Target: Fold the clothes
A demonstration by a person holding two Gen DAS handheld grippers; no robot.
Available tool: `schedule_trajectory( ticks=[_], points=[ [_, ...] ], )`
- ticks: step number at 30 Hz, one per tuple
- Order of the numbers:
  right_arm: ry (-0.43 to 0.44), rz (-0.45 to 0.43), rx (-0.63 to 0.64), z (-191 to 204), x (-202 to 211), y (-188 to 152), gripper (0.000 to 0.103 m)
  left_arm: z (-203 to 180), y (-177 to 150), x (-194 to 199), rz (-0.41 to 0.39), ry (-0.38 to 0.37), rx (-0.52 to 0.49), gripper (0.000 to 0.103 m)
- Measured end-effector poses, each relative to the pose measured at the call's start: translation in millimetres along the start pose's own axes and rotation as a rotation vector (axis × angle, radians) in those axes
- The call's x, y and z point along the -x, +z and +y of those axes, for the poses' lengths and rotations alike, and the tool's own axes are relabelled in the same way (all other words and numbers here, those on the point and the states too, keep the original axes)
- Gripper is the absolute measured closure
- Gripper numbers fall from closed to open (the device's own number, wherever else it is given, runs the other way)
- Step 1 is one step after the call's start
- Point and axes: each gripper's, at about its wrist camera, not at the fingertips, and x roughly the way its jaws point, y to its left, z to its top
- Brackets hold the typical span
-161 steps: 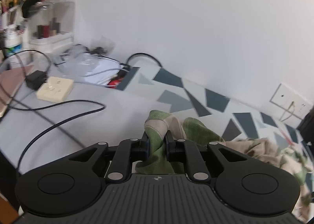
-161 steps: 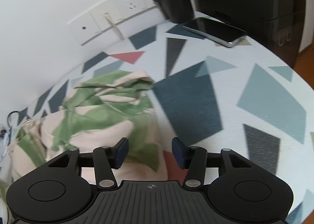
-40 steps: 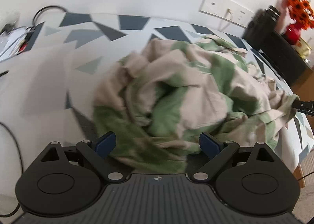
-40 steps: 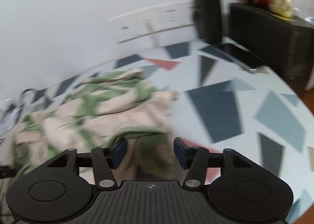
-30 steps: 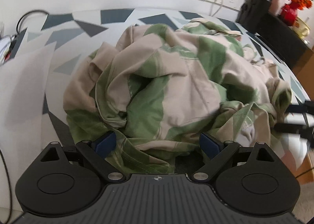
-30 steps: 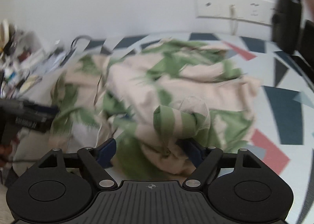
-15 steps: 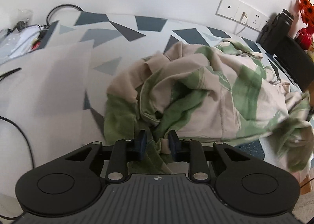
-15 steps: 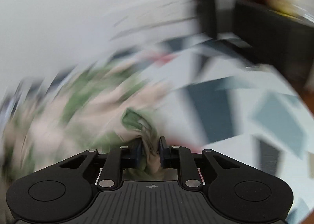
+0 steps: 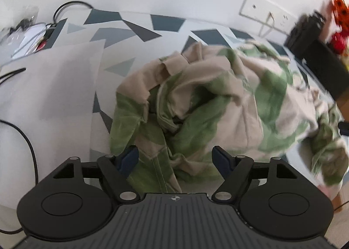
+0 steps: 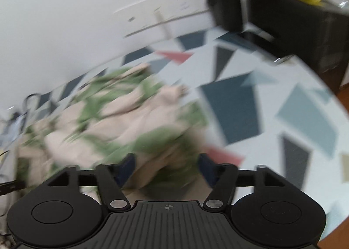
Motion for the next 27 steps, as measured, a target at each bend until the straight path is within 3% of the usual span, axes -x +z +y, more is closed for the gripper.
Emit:
schedule_trajectory(
  ticks=[4, 7, 10, 13, 18, 19, 23, 27],
  points=[
    [0.029, 0.07, 0.02, 24.4, -16.6, -9.8, 0.028, -3.2, -7.7, -7.5, 0.028, 0.02, -0.027, 0.017],
    [0.022, 0.139, 0.104, 40.2, -30.5, -18.0, 0.029, -3.4, -11.0, -11.6, 0.026, 0.028, -0.025, 0.014],
    [-0.004, 0.173, 0.197, 50.1, -39.8, -27.1, 0.036, -8.5, -12.5, -15.5, 0.028, 0.044, -0.049, 0.007],
    [-0.014, 0.147, 0.222, 50.9, -40.2, -33.0, 0.042, -20.6, -11.9, -21.9, 0.054, 0.09, -0.106, 0.001],
    [-0.03, 0.113, 0.164, 33.7, -31.9, -32.8, 0.074, -28.4, -7.3, -29.4, 0.068, 0.132, -0.114, 0.0],
    [-0.04, 0.106, 0.142, 26.9, -29.3, -31.3, 0.075, -28.1, -6.5, -30.1, 0.066, 0.137, -0.105, 0.0],
    [-0.138, 0.026, -0.001, -13.5, -12.8, -19.4, 0.083, -29.6, -6.3, -31.3, 0.06, 0.148, -0.098, 0.0],
    [-0.296, -0.076, -0.121, -49.8, 1.3, -3.1, 0.087, -30.0, -6.2, -31.6, 0.057, 0.151, -0.096, 0.0]
  ],
)
